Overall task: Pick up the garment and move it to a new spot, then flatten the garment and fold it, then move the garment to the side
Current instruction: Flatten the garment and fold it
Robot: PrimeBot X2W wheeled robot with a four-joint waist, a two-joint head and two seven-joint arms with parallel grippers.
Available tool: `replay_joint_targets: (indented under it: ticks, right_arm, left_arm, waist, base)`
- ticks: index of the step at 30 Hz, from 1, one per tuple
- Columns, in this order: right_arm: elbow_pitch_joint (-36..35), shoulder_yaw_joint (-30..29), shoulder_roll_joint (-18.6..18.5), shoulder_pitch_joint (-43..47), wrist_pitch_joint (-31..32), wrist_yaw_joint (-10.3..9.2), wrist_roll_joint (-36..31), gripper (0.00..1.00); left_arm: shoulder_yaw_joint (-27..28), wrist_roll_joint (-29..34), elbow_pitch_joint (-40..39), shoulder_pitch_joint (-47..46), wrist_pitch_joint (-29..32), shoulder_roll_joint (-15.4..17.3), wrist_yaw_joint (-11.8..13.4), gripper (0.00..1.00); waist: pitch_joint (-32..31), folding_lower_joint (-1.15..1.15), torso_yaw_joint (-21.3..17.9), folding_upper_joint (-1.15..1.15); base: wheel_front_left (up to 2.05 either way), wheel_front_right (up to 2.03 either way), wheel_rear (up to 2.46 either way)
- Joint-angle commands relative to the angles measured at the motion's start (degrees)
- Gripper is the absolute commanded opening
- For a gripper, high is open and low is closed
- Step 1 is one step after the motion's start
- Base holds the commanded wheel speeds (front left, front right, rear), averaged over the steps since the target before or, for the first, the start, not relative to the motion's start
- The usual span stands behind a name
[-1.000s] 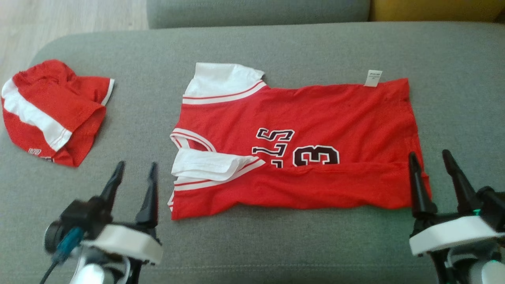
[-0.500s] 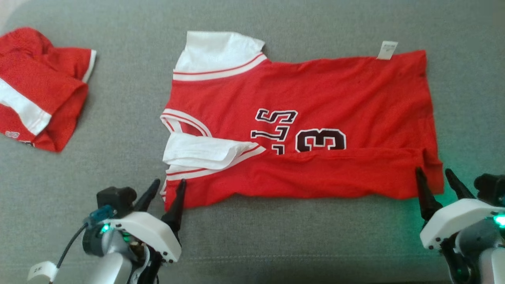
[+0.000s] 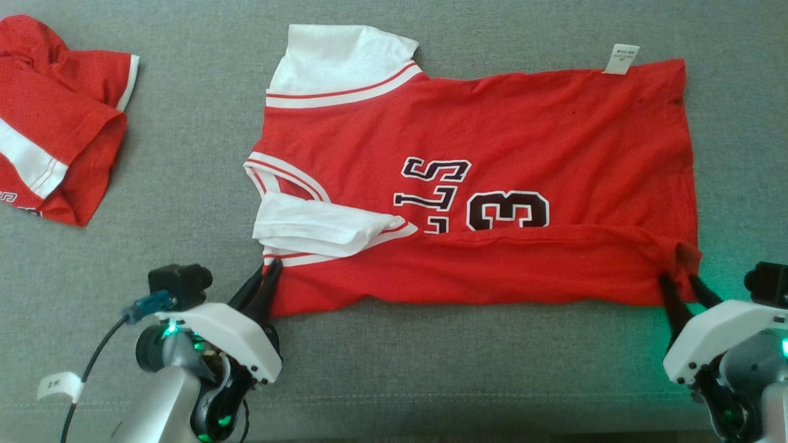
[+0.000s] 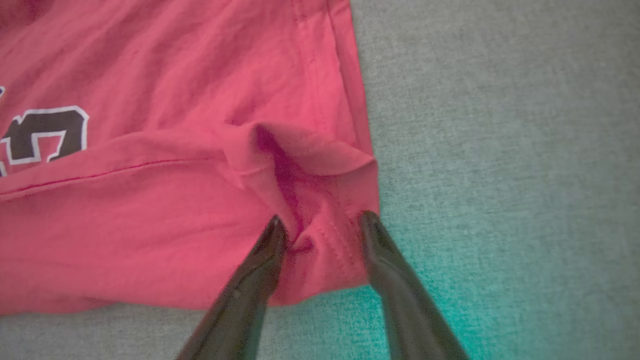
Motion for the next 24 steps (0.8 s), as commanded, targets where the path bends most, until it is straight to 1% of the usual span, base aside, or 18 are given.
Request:
replay_joint_targets:
  ticks: [1, 5, 9, 18, 24]
  right_arm:
    - [-1.4, 0.8, -0.1, -0.8, 0.5, -0.04, 0.6, 0.00]
    - [-1.7, -0.1, 0.1, -0.5, -0.1, -0.04, 1.4, 0.00]
    - [-3.2, -0.9, 0.2, 0.8, -0.7, -0.04, 2.2, 0.00]
    - [-6.0, -2.5, 0.4, 6.8, 0.4, -0.04, 3.8, 0.00]
    - [-7.3, -2.5, 0.4, 9.8, 1.0, -0.04, 5.5, 0.00]
  left_arm:
    - [0.8, -0.1, 0.1, -0.3, 0.7, 0.7, 0.0, 0.00]
    - [0.9, 0.3, -1.2, 0.3, 0.0, 1.3, 0.4, 0.00]
    - [1.5, -0.1, -4.5, 2.7, 0.1, 2.3, 1.3, 0.00]
    - [2.9, -0.8, -14.0, 10.0, 2.6, 4.8, 5.4, 0.00]
    - [3.0, -1.3, -17.8, 12.7, 4.7, 5.7, 7.1, 0.00]
  waist:
    - [-0.2, 0.00, 0.0, 0.00]
    - [-1.0, 0.00, 0.0, 0.00]
    - [-2.2, 0.00, 0.1, 0.00]
    - [-6.0, 0.00, 0.7, 0.00]
    - [-7.0, 0.00, 0.6, 0.00]
  base:
    - [0.00, 0.00, 0.00]
    - [0.00, 0.00, 0.00]
    - [0.00, 0.00, 0.00]
    - [0.00, 0.00, 0.00]
    - [0.00, 0.00, 0.00]
